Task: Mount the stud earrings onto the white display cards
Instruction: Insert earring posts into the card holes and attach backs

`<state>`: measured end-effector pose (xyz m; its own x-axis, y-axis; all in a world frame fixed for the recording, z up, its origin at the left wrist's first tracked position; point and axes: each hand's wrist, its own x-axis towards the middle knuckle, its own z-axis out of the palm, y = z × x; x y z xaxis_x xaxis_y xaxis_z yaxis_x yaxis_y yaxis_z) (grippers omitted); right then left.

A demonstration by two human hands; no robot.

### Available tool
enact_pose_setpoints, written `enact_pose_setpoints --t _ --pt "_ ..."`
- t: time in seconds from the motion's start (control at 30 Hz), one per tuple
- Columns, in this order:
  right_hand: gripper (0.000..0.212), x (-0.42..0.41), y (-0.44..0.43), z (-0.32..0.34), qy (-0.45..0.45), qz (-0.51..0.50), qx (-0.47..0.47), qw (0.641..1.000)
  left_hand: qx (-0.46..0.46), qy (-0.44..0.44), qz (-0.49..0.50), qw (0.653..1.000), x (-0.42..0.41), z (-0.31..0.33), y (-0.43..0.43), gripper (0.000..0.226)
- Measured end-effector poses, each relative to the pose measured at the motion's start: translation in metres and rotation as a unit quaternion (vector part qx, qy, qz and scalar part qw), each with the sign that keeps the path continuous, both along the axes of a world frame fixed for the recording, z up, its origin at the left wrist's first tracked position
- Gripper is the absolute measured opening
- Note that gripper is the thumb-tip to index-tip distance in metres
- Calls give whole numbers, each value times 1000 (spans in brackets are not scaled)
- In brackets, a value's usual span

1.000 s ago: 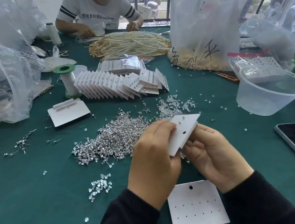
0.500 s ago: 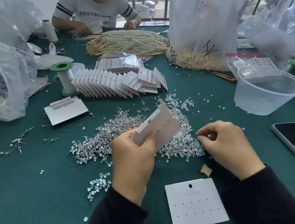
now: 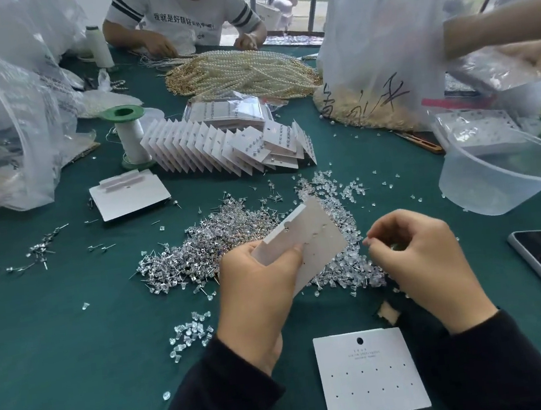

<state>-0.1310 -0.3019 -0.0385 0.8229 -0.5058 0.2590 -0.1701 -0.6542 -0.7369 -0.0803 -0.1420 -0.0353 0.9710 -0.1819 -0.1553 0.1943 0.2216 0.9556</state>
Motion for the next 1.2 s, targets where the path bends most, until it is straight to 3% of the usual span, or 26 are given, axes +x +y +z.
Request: enact_pose_setpoints --t 0.13,0.33,0.43,0.93,1.2 --pt "17 -1 11 4 -75 58 63 993 8 -8 16 1000 0 -1 -1 18" --pt "5 2 46 1 -225 145 -52 962 34 -38 15 999 -1 -3 -4 15" --pt "4 5 52 -4 -232 137 -89 959 38 -42 12 998 -2 -3 -4 11" --pt "9 8 52 -8 -226 131 -92 961 59 -51 6 997 -4 -2 -3 13" --pt "3 6 52 -9 -233 131 -87 960 -10 -3 -12 1000 -3 3 -1 16"
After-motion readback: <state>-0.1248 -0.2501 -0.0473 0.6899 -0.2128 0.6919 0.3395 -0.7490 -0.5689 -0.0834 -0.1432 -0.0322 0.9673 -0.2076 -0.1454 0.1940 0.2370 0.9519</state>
